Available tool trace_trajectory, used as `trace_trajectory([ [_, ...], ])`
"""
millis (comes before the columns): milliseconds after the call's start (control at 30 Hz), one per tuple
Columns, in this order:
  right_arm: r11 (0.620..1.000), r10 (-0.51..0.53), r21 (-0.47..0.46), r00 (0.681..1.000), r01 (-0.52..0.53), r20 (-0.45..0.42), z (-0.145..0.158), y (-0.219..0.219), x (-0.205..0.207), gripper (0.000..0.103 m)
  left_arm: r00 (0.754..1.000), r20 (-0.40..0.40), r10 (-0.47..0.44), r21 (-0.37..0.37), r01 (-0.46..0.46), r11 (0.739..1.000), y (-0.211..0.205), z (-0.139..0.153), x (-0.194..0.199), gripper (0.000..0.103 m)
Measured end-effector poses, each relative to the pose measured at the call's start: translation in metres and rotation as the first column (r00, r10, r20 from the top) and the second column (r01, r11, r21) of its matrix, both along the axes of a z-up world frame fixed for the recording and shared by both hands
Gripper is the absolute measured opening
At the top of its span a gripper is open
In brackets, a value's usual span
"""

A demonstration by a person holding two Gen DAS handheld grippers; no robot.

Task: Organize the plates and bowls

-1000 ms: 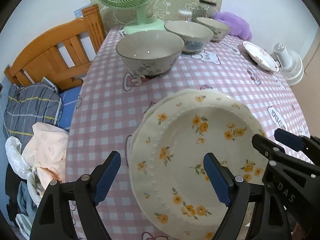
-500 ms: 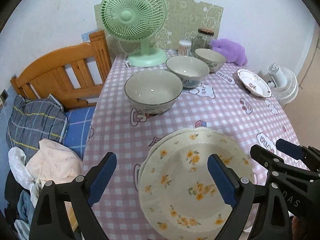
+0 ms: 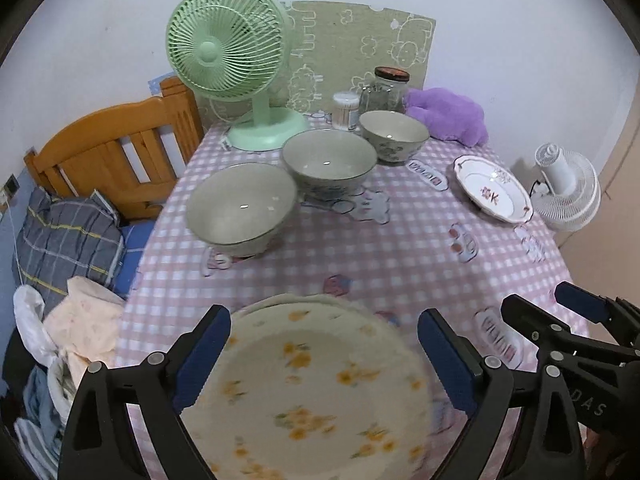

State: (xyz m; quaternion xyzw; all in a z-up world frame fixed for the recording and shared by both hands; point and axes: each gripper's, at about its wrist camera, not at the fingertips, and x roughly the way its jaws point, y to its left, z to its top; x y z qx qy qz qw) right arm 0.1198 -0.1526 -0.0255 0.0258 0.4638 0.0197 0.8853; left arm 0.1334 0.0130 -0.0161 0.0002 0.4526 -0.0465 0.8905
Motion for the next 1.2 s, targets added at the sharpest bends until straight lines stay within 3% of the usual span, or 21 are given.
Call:
trace_trajectory([
  [367, 0.998, 0.026, 0.053, 0.999, -0.027, 0.03, 0.013, -0.087, 0.034, 0.078, 0.998, 0.007, 0.056, -0.005, -0.056, 0.998, -0.082, 0.004, 0.026, 0.096],
  [567, 0.999, 0.042, 0.031, 0.998, -0.044, 0.047, 0.012, -0.129, 0.052, 0.078, 0.997, 0.034, 0.071, 0.019, -0.072, 0.997, -0.126, 0.003, 0.041, 0.096],
  [800, 0.998, 0.056, 0.001, 0.997, -0.056, 0.062, 0.007, -0.169, 0.079, 0.078, 0.997, 0.041, 0.073, 0.017, -0.073, 0.997, -0.167, -0.005, 0.073, 0.095],
  [933, 0.999, 0.039, 0.028, 0.997, -0.041, 0.06, -0.001, -0.19, 0.1, 0.078, 0.996, 0.052, 0.073, 0.026, -0.075, 0.997, -0.187, -0.01, 0.095, 0.093],
  [1200, 1.0, 0.002, 0.009, 0.999, -0.002, 0.045, -0.023, -0.218, 0.149, 0.078, 0.998, -0.001, 0.064, 0.041, -0.064, 0.997, -0.221, -0.033, 0.147, 0.085],
])
